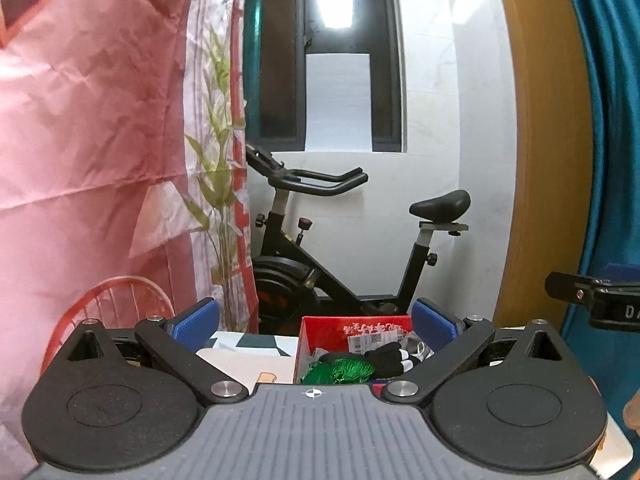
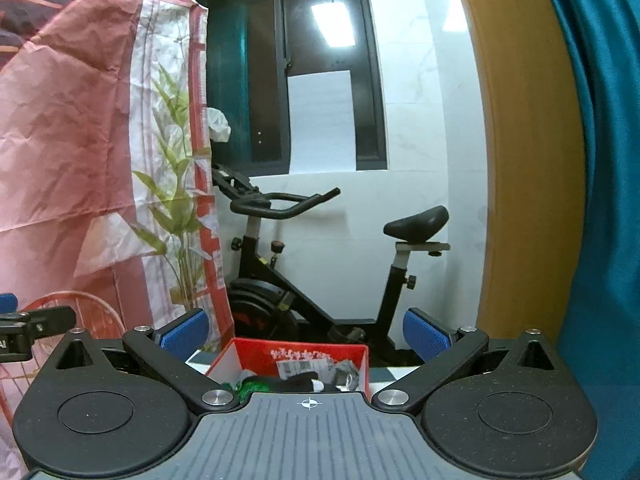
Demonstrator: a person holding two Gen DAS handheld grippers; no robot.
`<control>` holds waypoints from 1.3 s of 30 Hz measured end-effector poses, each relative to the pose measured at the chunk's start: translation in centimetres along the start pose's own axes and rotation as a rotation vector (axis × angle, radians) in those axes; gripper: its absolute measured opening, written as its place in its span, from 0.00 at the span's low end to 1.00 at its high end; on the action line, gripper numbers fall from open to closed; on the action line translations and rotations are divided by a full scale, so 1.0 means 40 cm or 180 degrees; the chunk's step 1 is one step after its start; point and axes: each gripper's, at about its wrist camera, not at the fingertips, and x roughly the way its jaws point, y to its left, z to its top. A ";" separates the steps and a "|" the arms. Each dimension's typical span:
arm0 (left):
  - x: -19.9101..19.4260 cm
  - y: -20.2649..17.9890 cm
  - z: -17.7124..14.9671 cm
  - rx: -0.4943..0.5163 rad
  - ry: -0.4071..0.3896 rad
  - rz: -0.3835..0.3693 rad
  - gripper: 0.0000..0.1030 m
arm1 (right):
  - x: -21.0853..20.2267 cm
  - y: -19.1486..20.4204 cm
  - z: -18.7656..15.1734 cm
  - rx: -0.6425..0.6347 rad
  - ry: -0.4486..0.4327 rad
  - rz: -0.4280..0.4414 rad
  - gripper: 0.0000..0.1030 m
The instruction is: Organize soft objects
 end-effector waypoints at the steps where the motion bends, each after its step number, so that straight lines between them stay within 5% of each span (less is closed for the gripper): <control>1: -0.007 -0.003 -0.003 -0.0007 0.0013 0.0004 1.00 | -0.010 -0.001 -0.002 0.0001 0.0004 -0.0001 1.00; 39: -0.025 0.021 -0.023 -0.0240 0.0142 0.0091 1.00 | -0.063 0.017 0.006 -0.0043 -0.0015 -0.0032 1.00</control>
